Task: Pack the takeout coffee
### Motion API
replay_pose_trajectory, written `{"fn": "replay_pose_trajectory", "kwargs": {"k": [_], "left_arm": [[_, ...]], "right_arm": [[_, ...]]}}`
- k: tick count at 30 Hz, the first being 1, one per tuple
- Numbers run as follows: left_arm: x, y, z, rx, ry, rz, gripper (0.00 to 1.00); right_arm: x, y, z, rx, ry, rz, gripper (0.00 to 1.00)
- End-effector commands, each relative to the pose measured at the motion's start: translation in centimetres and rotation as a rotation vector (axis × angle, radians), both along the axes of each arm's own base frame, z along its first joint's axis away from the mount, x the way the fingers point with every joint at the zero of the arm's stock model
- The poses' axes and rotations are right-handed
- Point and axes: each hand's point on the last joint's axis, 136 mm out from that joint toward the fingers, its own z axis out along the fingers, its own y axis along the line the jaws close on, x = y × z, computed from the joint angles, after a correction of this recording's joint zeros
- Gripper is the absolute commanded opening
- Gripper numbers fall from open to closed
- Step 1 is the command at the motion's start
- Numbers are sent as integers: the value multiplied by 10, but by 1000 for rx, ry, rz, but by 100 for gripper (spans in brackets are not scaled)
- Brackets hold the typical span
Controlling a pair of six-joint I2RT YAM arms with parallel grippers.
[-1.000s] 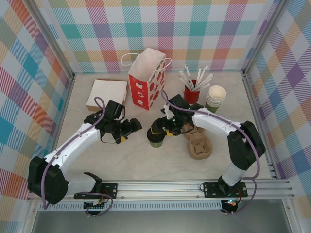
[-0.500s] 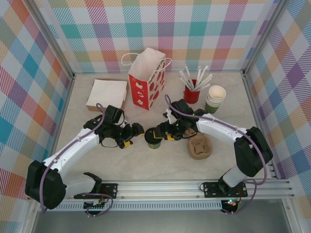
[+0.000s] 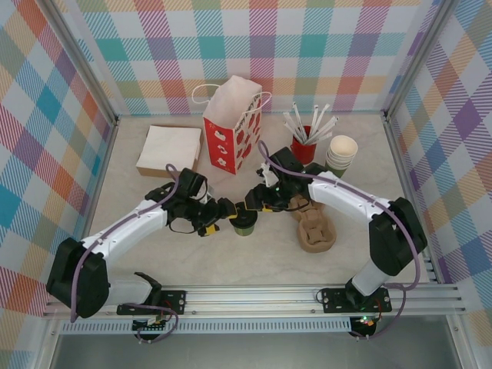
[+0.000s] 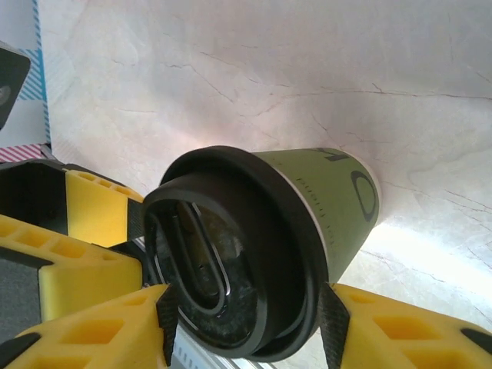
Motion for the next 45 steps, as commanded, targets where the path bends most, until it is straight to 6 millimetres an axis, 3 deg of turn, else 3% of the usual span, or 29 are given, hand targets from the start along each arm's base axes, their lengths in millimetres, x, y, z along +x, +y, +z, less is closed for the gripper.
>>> {"fn": "replay_pose_trajectory", "kwargs": {"k": [1,33,38,42,45], "left_arm": [[-4,0,-8,29,11,-13,77],[-35,29,-64,206,144,-46,63],[-16,14,-37,136,72,-34,63],[6,2,-4,101,-11,-39,72],[20,4,21,108,-80,-38,80]], "right_arm": [[0,-2,-6,-43,19,11,53],[-27,-45,-66,-329,184,3,44],[-7,-30,-33,-241,54,7,49],[8,-21,-3,-215,-64,28,64],[11,-21,8,-237,-120,43,78]]}}
